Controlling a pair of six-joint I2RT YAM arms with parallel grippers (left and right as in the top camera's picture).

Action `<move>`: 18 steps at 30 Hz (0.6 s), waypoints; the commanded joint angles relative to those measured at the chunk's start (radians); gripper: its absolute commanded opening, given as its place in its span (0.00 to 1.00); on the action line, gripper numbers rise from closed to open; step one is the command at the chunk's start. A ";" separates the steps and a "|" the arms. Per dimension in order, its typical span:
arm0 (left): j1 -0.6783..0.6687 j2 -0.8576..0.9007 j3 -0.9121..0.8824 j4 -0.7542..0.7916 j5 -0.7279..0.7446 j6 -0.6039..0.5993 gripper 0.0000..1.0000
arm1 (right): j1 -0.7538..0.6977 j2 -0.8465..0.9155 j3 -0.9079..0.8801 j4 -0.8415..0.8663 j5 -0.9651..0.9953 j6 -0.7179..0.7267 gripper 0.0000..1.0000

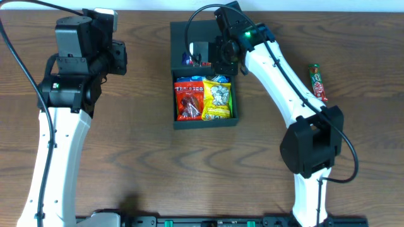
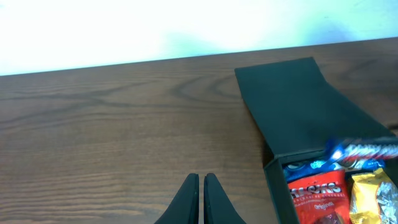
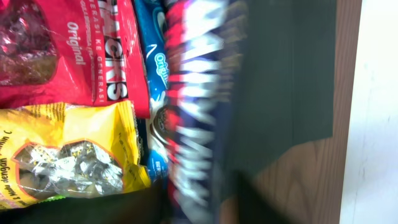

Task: Pack container
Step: 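Lower the Dairy Milk bar into the box and release it, then grasp the green Kit Kat bar with the right gripper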

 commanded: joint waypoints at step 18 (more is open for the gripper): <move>0.002 -0.006 0.025 0.012 -0.010 0.017 0.06 | -0.384 0.002 -0.011 0.075 0.215 0.933 0.99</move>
